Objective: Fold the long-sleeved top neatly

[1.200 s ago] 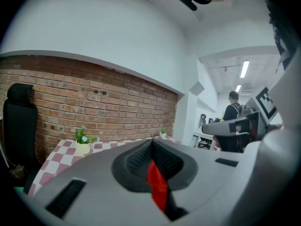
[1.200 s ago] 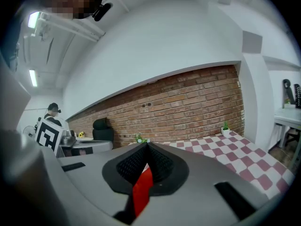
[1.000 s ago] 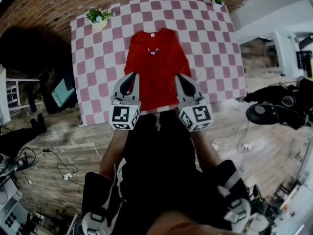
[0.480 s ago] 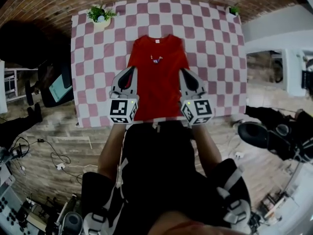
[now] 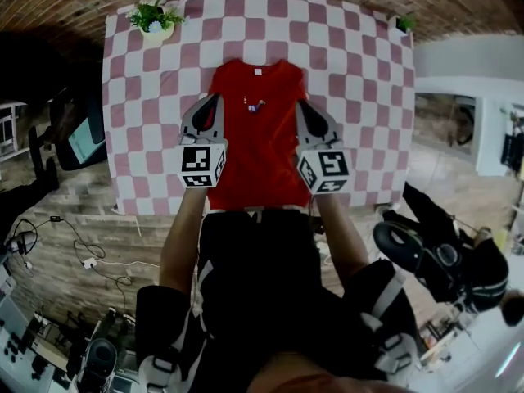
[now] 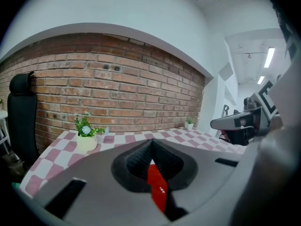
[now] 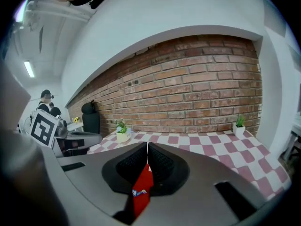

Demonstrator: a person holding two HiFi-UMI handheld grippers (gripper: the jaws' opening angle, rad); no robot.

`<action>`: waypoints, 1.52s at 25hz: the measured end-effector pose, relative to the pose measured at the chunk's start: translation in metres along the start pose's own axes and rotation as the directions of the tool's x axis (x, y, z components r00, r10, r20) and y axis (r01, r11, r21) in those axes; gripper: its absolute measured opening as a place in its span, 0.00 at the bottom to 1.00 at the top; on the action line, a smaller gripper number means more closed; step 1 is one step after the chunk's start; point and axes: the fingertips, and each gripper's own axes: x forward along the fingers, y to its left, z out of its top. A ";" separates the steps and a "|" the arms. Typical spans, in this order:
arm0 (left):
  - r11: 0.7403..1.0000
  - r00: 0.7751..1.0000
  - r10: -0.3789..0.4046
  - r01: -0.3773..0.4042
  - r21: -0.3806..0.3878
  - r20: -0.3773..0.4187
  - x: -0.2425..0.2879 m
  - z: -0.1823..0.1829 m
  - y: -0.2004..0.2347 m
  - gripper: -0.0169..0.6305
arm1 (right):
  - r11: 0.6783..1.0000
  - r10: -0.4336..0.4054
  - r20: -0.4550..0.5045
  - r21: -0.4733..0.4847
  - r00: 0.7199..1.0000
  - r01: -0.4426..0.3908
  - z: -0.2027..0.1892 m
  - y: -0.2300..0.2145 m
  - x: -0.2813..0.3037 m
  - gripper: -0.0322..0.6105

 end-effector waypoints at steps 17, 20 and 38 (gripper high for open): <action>0.996 0.978 -0.031 0.048 0.077 -0.208 0.097 -0.073 0.029 0.21 | 0.998 0.007 -0.231 -0.054 0.973 -0.021 -0.073 -0.062 0.102 0.19; 0.991 0.962 -0.058 0.087 0.100 -0.265 0.111 -0.090 0.035 0.25 | 0.995 0.017 -0.286 -0.090 0.958 -0.045 -0.085 -0.074 0.118 0.21; 0.946 0.818 -0.158 0.286 0.153 -0.554 0.156 -0.169 0.057 0.31 | 0.956 0.090 -0.631 -0.163 0.771 -0.245 -0.165 -0.111 0.178 0.31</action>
